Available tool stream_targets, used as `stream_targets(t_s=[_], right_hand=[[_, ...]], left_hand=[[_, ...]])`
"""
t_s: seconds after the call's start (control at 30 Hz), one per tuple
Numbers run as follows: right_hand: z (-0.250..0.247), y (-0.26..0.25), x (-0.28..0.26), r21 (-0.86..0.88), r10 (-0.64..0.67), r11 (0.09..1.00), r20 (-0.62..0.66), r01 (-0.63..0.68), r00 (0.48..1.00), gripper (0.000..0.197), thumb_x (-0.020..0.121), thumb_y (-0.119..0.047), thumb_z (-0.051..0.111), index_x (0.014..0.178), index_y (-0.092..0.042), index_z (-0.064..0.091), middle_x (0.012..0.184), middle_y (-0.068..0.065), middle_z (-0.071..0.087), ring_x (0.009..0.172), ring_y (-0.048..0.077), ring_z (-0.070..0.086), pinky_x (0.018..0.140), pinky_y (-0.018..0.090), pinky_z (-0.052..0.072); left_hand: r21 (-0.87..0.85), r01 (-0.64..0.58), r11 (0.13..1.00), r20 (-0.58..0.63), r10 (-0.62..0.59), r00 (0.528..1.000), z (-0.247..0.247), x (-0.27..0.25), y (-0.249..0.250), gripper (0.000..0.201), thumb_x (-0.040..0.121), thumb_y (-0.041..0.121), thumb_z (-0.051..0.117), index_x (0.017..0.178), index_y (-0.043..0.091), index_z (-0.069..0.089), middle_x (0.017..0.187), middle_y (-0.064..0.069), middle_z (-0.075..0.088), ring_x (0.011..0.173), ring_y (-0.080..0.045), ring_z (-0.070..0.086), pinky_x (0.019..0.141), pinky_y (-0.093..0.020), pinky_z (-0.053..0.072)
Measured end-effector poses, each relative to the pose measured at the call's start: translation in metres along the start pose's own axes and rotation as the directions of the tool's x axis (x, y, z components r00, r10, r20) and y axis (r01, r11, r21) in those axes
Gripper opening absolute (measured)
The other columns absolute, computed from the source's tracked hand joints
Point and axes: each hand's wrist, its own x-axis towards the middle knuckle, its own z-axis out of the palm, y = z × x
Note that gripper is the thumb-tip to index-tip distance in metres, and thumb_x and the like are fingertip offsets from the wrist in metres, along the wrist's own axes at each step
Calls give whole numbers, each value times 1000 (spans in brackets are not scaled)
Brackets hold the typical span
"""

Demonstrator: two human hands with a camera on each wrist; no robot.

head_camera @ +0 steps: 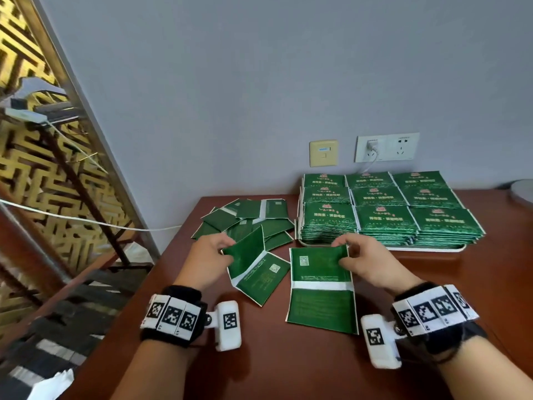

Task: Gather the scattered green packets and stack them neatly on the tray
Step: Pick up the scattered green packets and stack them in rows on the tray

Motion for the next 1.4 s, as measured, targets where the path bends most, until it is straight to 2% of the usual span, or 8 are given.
stream_targets(t_s=[0.1,0.23,0.47,0.63,0.87,1.07,1.2,1.4], right_hand=[[-11,9,-7,-61,-8,998,-54,5,999,25,79,0,68,87,-24,63,79,-6,64,67,4,58,59,19,42],[-24,17,-16,-71,-38,997,-119,30,992,24,76,3,71,75,-21,66,75,-4,66,66,10,57,60,16,42],[-28,9,-32,5,-83,997,47,83,995,21,71,5,76,73,-15,71,67,-11,68,60,-2,59,60,12,43],[-26,5,-38,-21,-46,998,257,53,965,14,73,-28,84,78,-20,73,82,-5,72,76,7,66,77,26,50],[-8,16,-29,-282,167,954,228,-99,959,41,70,-39,83,104,-28,62,93,-11,62,86,6,61,72,18,46],[-2,9,-25,-401,253,906,265,-132,931,54,67,-35,86,111,-17,62,104,-3,62,94,16,61,83,29,52],[-1,6,-25,-426,283,891,254,-156,925,52,65,-33,88,105,-16,60,103,0,63,92,17,60,76,29,50],[-8,13,-24,-301,223,943,243,-145,944,42,69,-19,84,97,-21,52,91,-6,54,79,11,52,60,22,41]], left_hand=[[59,-61,996,33,59,998,10,-8,8,25,83,-2,67,86,23,70,92,16,71,66,12,59,70,-10,44],[94,-114,989,39,110,993,20,-16,16,22,85,3,69,85,25,70,91,18,68,80,11,60,65,2,37],[137,-115,984,251,77,965,28,-28,23,8,79,23,80,81,27,73,85,12,73,80,1,67,70,-9,47],[188,-98,977,229,53,972,34,-30,21,12,85,39,73,84,27,73,89,13,71,87,1,64,79,-22,49],[292,59,955,247,-135,959,45,-26,17,53,84,37,75,130,17,58,130,2,58,120,-15,55,98,-26,41],[402,117,908,224,-221,949,49,-19,20,43,71,39,84,68,27,43,91,0,55,97,-25,64,94,-38,49],[387,164,907,182,-250,951,51,-18,24,42,60,33,91,79,11,61,88,-1,67,85,-20,62,84,-35,52],[264,152,953,195,-207,959,54,-17,24,43,64,16,87,91,22,54,94,0,67,85,-18,65,81,-34,53]])
